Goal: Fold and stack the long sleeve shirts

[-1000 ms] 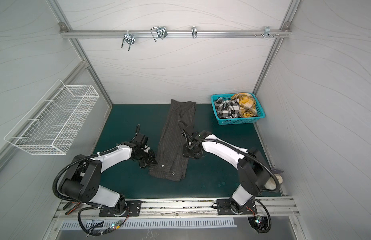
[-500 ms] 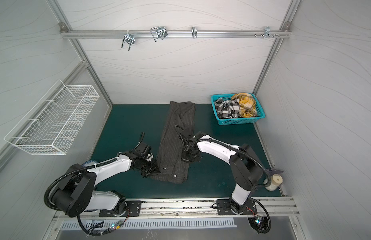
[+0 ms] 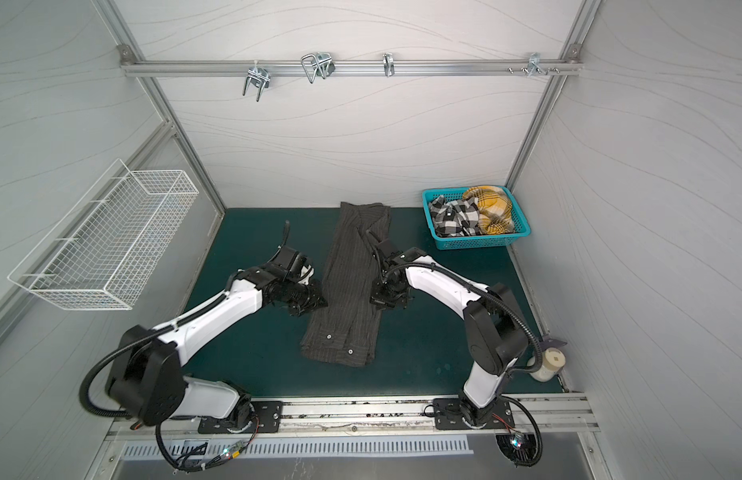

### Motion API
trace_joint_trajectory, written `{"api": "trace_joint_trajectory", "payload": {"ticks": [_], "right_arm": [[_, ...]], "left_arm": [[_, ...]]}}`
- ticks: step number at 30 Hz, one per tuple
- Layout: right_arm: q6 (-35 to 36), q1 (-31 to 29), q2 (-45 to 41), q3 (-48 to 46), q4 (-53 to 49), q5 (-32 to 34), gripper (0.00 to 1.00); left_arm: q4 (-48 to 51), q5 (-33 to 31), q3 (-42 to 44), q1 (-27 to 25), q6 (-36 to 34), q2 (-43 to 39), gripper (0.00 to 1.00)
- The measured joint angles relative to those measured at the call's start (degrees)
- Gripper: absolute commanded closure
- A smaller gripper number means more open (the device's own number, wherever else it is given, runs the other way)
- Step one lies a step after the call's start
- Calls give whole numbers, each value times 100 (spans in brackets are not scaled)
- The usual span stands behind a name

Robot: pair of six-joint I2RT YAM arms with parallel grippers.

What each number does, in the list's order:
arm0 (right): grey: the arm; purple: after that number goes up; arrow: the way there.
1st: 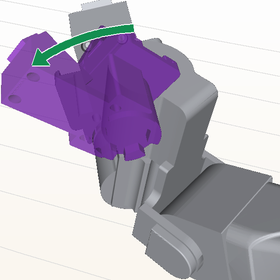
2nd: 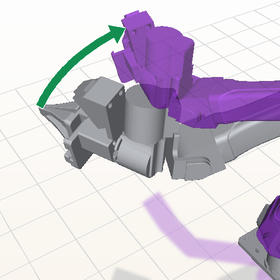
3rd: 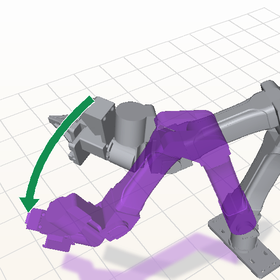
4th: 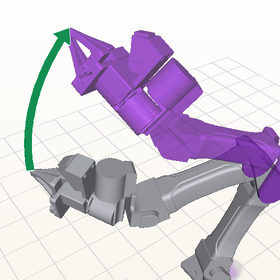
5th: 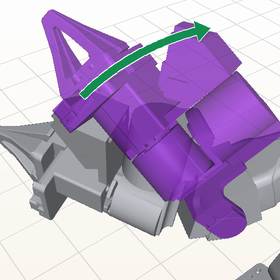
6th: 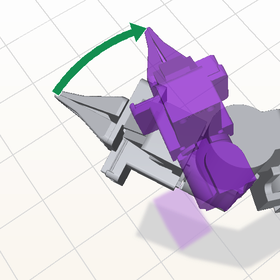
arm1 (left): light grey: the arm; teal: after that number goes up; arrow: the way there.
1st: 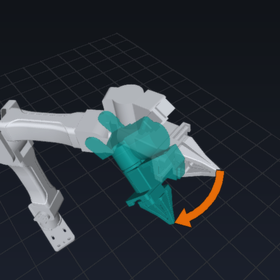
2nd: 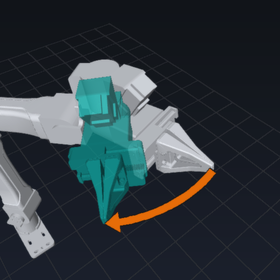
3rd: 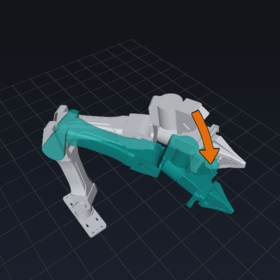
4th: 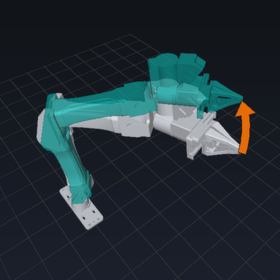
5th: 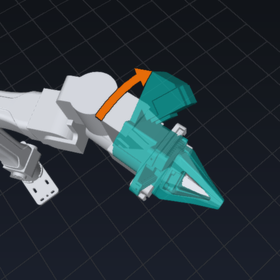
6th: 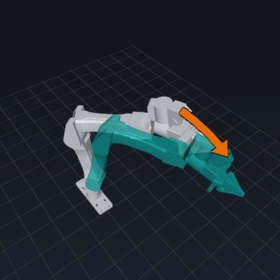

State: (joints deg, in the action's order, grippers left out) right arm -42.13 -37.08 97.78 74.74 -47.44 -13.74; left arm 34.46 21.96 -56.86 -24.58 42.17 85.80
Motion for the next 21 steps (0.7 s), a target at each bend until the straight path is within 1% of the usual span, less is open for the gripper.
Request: {"api": "trace_joint_trajectory", "payload": {"ticks": [2, 5, 9, 13, 15, 16, 17, 20, 21], "right_arm": [[35, 133, 17, 85, 2, -15, 100], [57, 177, 20, 20, 2, -24, 100], [35, 319, -146, -498, 50, -55, 100], [-24, 566, -612, -1106, 22, -48, 100], [-52, 566, -846, -1311, 26, -66, 97], [-55, 525, -935, -1394, 24, -81, 96], [-52, 461, -986, -1456, 24, -94, 94], [-52, 157, -999, -1563, 31, -98, 85], [-48, 42, -999, -1587, 22, -92, 83]], "left_arm": [[-57, 24, 125, 44, -59, 481, 100], [-151, 136, 562, -42, -57, 763, 100], [-291, 361, 911, -330, 11, 754, 100], [-767, 597, 1233, -662, 216, 605, 100], [-863, 643, 1287, -879, 299, 573, 99], [-874, 658, 1285, -1001, 319, 573, 96], [-874, 656, 1285, -1093, 332, 551, 90], [-623, 518, 1283, -1228, 341, 201, 66], [-498, 442, 1279, -1226, 365, -20, 62]]}}
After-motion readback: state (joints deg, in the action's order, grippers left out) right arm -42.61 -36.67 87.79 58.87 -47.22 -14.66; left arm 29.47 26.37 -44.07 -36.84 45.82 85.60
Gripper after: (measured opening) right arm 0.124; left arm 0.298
